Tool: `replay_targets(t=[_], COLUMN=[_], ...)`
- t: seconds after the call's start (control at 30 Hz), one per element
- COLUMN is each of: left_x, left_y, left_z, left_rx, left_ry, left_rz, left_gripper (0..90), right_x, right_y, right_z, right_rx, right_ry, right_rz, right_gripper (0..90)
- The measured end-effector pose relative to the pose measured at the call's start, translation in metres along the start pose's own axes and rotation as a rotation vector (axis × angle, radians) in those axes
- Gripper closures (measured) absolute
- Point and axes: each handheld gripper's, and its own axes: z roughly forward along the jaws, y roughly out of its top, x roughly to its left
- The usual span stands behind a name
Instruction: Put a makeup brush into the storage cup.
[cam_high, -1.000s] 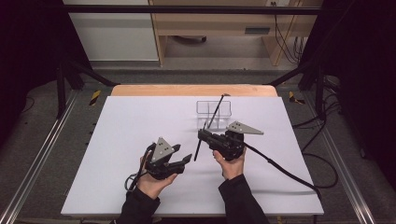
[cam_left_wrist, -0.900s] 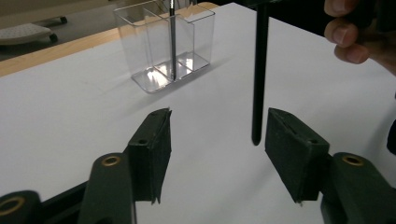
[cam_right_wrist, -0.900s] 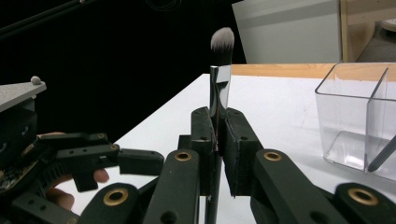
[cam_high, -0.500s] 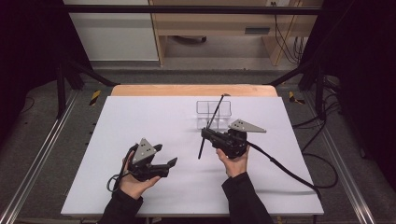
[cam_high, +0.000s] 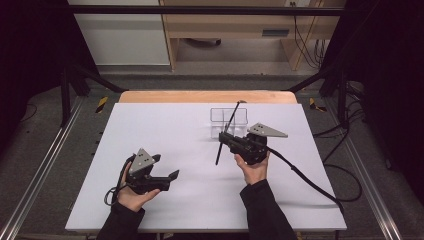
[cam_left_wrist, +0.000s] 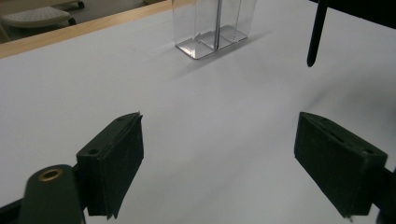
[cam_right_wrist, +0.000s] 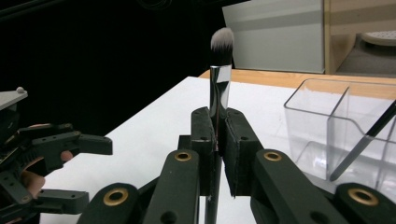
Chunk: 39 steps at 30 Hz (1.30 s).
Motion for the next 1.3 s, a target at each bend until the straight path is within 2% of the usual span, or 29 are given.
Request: replay_targets(t=[0.17,0.3,0.83,1.3], left_x=[0.007,0.009,0.013,0.012], left_y=[-0.003,-0.004,-0.004,-0.004], left_z=[-0.003,-0.003,-0.005,-0.002], left_rx=[-0.007,-0.005,-0.003,0.021], left_ry=[0.013,0.018,0.024,0.023], left_rz=[-0.024,-0.027,-0.024,-0.007], left_gripper=[11.9,11.0,9.7,9.6], right_x=[-0.007,-0.013,-0.028,-0.043], right_y=[0.006,0.012,0.040,0.056], right_z=[0.001,0.003,0.007,0.014], right_rx=[-0.002,-0.008,-0.043,-0.080], right_ry=[-0.030,-0.052,-0.138,-0.214], right_rz=[-0.011,-0.006,-0.029,-0.041], right_gripper=[84.0,84.0,84.0,84.0])
